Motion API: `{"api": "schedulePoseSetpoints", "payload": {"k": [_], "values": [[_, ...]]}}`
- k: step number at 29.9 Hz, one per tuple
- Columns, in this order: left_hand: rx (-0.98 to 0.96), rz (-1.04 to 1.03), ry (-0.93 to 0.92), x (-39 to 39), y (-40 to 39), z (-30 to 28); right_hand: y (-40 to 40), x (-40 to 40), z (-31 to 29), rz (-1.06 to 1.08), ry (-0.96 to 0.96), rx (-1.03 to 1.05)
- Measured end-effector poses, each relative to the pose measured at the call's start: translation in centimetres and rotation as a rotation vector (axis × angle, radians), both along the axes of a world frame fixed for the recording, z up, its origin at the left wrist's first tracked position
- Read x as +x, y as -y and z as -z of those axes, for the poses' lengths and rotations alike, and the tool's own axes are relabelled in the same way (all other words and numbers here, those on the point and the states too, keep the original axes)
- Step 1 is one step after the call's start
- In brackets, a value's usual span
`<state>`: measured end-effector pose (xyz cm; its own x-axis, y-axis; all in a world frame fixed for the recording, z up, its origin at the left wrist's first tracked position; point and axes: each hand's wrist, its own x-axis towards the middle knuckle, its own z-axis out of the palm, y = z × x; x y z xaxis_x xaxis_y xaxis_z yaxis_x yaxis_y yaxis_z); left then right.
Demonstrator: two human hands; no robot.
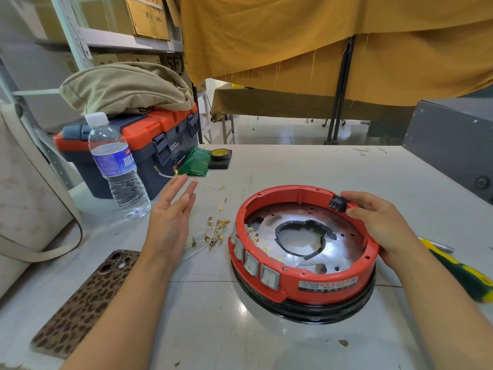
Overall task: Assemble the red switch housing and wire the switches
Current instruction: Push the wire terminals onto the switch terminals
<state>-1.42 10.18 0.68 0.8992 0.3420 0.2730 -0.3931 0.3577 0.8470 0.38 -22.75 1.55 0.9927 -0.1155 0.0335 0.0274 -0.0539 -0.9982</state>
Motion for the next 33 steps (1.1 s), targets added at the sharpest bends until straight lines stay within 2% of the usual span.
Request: {"api": "schedulePoseSetpoints", "payload": {"k": [13,20,28,33], "values": [[-0.467,0.101,0.005,-0.6,-0.8,-0.9,0.0,-0.1,-0.1,0.015,-0.002,-0.041],[-0.582,0.190,-0.031,-1.1,-0.5,-1.4,0.2,-0.1,-0.2,0.021,0.030,-0.132],[-0.699,0.274,-0.002,-1.8,0.0,-2.1,0.0,-0.5,-1.3,0.069,0.161,-0.335],[-0.606,0.268,-0.010,-1.9,-0.1,-2.2,-0.5,-0.9,-2.0,0.070,0.205,-0.382]]}}
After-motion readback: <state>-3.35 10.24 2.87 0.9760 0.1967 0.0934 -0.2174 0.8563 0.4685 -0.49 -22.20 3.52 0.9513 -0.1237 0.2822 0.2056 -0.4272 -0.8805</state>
